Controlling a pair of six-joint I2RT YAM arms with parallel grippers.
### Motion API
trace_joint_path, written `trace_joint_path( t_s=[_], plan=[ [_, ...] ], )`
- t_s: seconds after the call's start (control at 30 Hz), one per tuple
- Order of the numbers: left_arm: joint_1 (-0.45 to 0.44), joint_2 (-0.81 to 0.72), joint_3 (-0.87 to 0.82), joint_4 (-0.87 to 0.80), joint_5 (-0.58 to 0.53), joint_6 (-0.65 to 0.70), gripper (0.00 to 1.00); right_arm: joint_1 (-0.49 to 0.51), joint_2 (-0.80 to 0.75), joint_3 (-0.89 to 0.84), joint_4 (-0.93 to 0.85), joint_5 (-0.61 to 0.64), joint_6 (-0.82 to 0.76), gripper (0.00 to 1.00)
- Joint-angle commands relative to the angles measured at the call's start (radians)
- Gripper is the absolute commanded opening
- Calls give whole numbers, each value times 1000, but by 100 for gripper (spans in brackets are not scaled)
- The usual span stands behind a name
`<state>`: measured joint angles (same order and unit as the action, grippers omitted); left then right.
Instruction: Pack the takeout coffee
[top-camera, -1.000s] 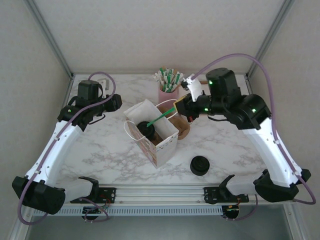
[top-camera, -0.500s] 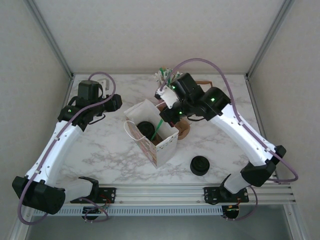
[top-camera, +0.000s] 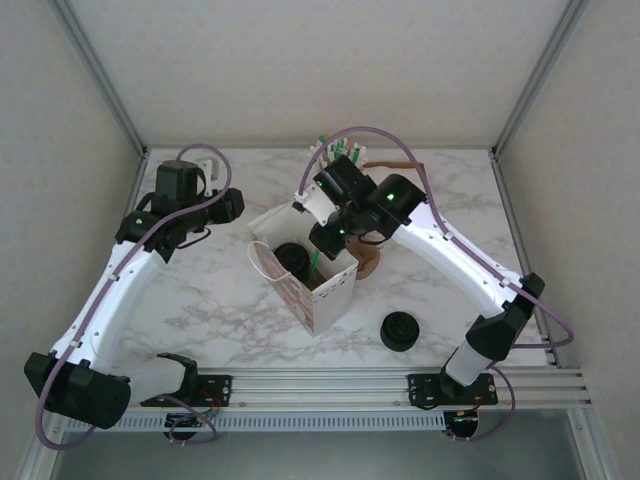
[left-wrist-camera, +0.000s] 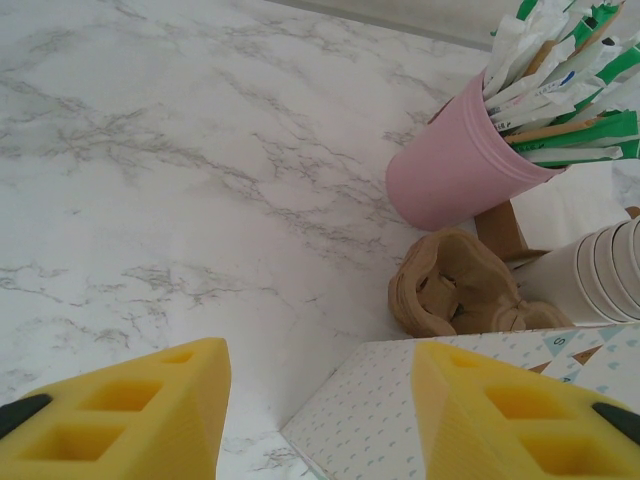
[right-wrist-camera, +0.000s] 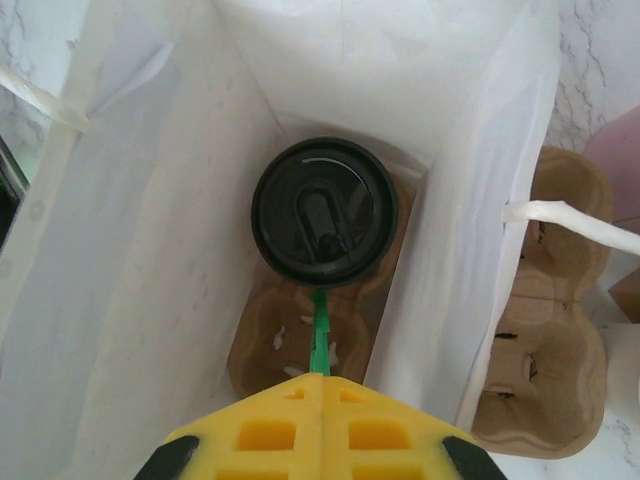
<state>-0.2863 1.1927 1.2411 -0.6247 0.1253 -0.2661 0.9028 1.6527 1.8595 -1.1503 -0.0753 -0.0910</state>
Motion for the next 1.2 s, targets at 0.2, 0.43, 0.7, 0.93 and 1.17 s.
trace_joint_path(
  t_s=[0.2,0.43,0.7,0.93,1.17],
  plan=[
    [-3,-4,-12,6,0,7,51,33,32,16,-39,62,-19,12],
    [-4,-4,-11,4,0,8,51,33,18,38,-40,57,-14,25],
    [-3,-8,-11,4,-1,8,51,33,-9,60,-29,63,-7,28],
    [-3,-11,-11,6,-2,8,51,32,-128,2,102,59,-23,27],
    [-3,-11,-11,4,-4,10,52,33,-363,-197,383,1,-62,27]
  ],
)
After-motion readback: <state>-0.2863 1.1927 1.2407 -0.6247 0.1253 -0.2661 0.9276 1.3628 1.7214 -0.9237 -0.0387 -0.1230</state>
